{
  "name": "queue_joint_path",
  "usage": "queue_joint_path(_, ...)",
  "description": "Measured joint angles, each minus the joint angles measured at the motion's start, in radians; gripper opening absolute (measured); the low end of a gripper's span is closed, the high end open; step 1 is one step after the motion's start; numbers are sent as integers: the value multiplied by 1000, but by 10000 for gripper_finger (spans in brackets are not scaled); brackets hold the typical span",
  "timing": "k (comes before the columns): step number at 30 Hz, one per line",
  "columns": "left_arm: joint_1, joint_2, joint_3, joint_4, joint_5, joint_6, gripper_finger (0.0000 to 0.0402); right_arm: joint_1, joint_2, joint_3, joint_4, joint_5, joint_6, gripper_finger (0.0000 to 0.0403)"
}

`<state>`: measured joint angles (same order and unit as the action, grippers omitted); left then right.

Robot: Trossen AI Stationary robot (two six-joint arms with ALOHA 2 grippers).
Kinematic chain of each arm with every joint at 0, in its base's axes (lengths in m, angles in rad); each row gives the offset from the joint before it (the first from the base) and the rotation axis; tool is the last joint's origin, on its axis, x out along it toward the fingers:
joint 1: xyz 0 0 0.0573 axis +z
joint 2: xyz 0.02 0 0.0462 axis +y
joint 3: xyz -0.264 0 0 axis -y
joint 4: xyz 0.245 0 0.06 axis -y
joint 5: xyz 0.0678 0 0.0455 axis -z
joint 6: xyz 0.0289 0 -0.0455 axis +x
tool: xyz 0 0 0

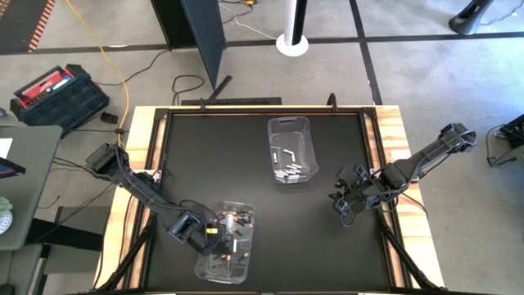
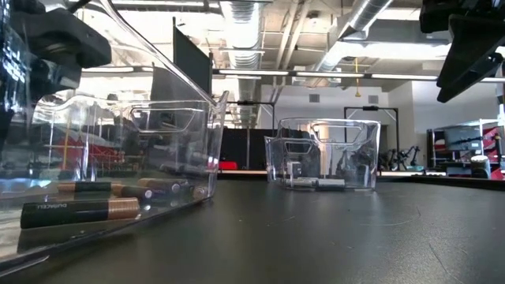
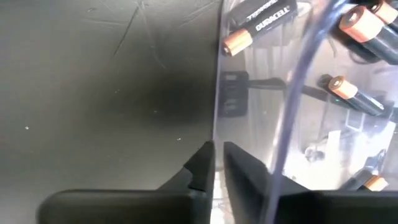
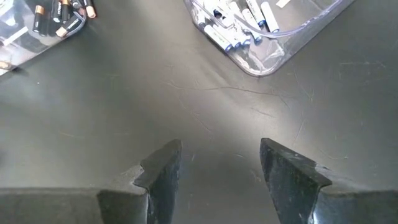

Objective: Sort batteries
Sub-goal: Move the bottom transparent bin to the top of the table

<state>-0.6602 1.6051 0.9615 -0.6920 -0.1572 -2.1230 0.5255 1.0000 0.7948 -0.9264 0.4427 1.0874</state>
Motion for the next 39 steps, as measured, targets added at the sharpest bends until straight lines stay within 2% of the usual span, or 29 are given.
queue_joint_path(5, 10, 0, 0, 9, 1, 8, 5, 0, 0, 0, 0, 0, 0, 234)
queue_joint_path(28, 14, -14, 4, 75, 1, -32, 1, 0, 0, 0, 1, 5, -24, 234)
queue_joint_path(39, 78, -162, 6, -115, -18, -37, 1, -1, 0, 0, 0, 5, -42, 234)
